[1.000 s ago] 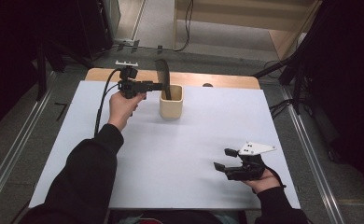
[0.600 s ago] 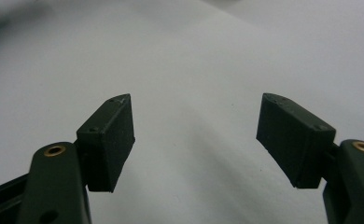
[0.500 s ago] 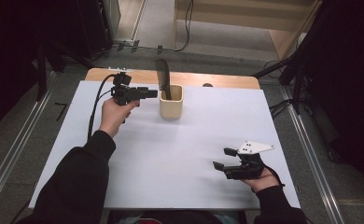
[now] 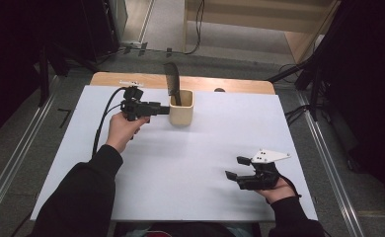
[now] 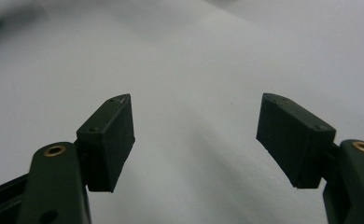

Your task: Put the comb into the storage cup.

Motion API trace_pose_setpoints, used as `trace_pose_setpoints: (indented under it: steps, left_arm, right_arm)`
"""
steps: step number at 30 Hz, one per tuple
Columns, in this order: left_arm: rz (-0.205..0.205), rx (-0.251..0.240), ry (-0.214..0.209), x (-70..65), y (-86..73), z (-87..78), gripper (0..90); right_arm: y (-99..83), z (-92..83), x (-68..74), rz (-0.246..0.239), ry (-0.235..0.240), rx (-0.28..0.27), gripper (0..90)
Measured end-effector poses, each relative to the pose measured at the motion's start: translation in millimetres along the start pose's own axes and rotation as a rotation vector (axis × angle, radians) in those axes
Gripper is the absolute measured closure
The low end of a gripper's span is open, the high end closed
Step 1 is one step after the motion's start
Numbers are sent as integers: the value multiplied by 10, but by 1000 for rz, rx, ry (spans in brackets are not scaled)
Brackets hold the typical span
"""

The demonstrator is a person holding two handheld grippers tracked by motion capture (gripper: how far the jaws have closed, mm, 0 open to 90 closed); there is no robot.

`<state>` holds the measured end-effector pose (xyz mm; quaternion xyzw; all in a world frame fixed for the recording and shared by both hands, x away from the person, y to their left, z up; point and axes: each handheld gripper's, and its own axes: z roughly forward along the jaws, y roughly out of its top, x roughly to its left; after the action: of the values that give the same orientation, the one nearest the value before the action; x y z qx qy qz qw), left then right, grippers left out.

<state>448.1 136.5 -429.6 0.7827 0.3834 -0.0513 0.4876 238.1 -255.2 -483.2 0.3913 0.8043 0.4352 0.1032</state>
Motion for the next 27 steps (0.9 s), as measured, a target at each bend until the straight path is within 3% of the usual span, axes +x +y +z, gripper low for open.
trace_pose_setpoints:
  steps: [27]
  left_arm:
    - [40, 48, -11, -201, -335, -111, 333]
  right_arm:
    - [1, -10, 9, -6, -3, 3, 258]
